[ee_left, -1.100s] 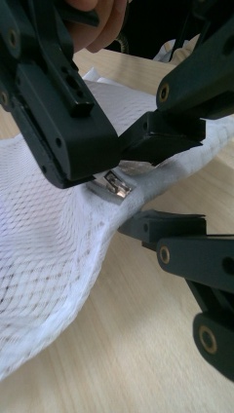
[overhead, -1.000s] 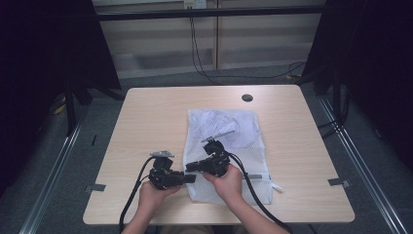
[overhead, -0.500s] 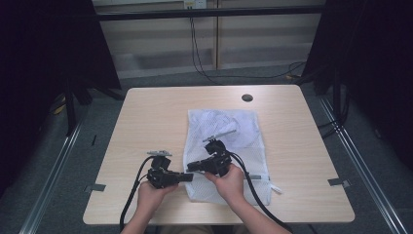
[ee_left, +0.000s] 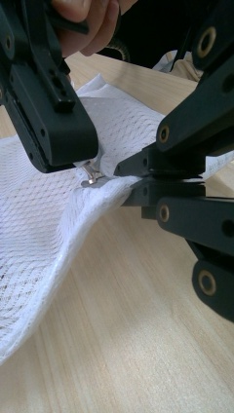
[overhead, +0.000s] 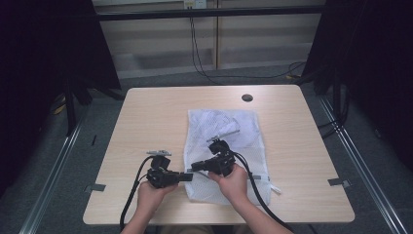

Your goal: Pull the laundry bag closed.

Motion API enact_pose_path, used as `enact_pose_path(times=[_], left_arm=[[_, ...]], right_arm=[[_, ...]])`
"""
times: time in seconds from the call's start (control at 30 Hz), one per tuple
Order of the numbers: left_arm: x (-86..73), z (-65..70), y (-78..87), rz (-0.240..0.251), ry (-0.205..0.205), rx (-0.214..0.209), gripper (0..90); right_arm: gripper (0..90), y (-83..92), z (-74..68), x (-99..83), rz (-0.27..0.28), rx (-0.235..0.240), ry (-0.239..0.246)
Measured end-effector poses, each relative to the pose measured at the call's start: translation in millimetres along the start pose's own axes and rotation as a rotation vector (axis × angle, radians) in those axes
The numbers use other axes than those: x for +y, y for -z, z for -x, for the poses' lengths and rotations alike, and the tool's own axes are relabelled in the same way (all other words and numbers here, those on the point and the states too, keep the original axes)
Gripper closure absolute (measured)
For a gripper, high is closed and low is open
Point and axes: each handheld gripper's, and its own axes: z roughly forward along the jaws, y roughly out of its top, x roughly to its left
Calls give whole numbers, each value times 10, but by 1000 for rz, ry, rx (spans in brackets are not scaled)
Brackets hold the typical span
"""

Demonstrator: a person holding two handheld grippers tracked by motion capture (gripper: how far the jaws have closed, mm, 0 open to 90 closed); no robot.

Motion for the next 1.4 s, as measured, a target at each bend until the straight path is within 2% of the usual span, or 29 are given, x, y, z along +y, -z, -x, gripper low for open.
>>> enact_pose_path(times=[0.73,1.03,1.13,1.4], left_arm=[[3,25,-6,7,-13,16,882],[3,19,-9,3,-13,15,882],[4,21,-13,6,-13,13,882],[5,24,-12,8,-11,9,882]], right_arm=[[869,70,45,-37,-7,-9,-2],[869,87,93,-69,-9,-6,-7],[868,108,120,-82,-7,-4,-23],[869,137,130,-85,-6,-9,-17]])
